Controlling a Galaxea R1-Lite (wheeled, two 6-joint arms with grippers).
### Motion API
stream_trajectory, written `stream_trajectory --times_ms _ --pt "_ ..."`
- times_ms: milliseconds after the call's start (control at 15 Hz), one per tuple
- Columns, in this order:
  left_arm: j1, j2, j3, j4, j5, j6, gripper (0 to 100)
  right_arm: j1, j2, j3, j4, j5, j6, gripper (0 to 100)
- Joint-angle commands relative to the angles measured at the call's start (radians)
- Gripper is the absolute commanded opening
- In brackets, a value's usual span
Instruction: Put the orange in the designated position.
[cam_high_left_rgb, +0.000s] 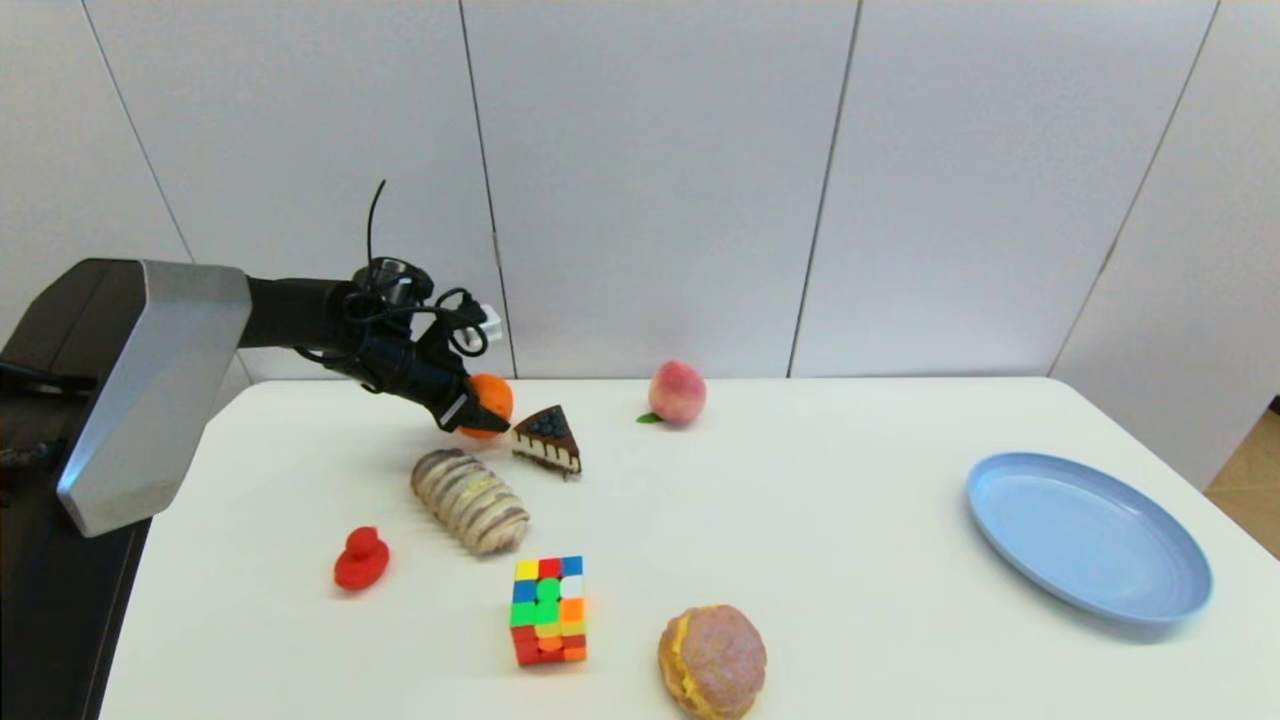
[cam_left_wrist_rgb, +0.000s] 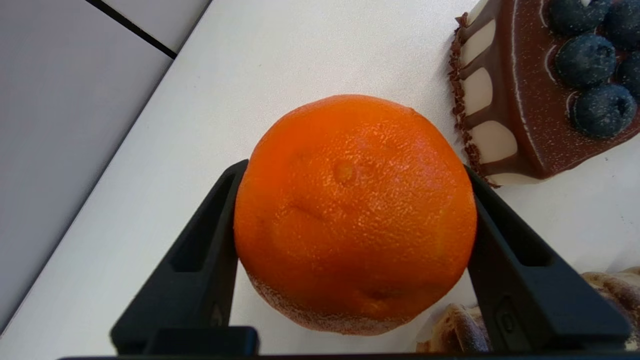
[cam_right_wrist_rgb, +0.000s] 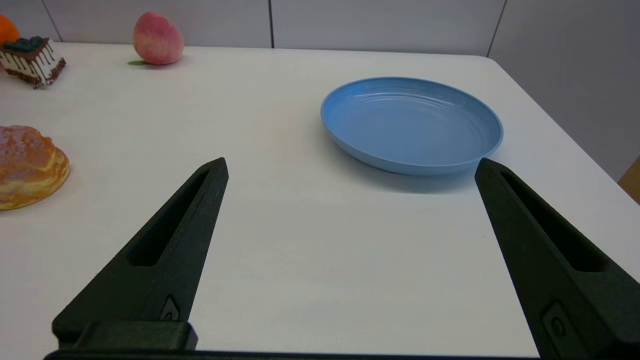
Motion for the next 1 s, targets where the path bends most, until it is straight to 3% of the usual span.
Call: stream_trajectory --times_ms 67,600,1000 --pt "0.001 0.0 -0.001 0.003 -0.002 0.006 100 0.0 0.001 0.0 0.0 0.001 0.0 100" --pt "0.001 -0.011 -0.007 0.0 -0.004 0.008 100 0.0 0.001 0.0 0.0 0.001 0.0 100" --pt "0.042 -0.205 -0.001 0.015 -0.004 -0.028 100 0.0 0.001 0.0 0.0 0.001 0.0 100"
